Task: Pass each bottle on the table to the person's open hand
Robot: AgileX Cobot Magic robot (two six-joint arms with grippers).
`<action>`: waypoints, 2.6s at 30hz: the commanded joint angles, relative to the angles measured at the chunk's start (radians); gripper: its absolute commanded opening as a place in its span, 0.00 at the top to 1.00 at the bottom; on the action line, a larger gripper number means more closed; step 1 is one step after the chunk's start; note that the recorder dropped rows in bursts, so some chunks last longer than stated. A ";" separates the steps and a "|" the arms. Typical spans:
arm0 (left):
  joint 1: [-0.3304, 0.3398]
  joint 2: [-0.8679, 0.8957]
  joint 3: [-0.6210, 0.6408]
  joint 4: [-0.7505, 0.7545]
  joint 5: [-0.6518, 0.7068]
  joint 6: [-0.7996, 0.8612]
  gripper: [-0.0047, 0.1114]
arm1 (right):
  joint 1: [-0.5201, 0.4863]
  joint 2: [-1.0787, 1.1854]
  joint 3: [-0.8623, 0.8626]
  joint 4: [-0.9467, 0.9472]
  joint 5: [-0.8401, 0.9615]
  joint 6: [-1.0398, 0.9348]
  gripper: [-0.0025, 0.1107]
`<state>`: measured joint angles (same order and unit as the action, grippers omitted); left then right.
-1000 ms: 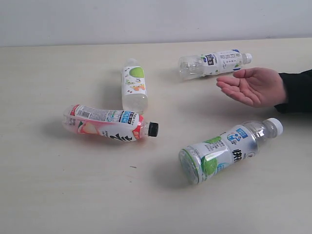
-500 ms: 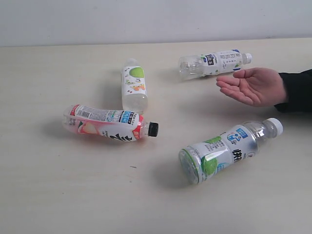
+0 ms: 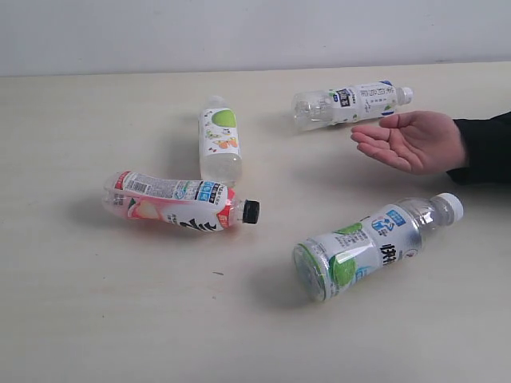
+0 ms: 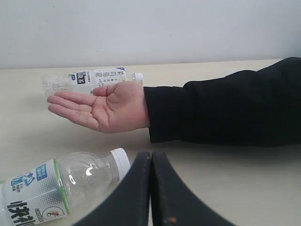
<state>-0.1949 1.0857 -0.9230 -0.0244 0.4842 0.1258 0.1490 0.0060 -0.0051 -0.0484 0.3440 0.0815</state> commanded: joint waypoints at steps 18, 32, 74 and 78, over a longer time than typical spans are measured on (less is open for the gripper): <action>-0.230 0.637 -0.500 -0.039 0.648 1.074 0.56 | -0.006 -0.006 0.005 -0.002 -0.005 0.000 0.97; -0.284 0.764 -0.500 -0.214 0.559 1.205 0.25 | -0.006 -0.006 0.005 -0.002 -0.005 0.000 0.97; -0.286 0.904 -0.448 -0.168 0.440 1.197 0.25 | -0.006 -0.006 0.005 -0.002 -0.005 0.000 0.97; -0.286 0.913 -0.448 -0.168 0.438 1.197 0.25 | -0.006 -0.006 0.005 -0.002 -0.005 0.000 0.97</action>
<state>-0.4764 1.9902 -1.3735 -0.1976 0.9311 1.3275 0.1490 0.0060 -0.0051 -0.0484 0.3440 0.0815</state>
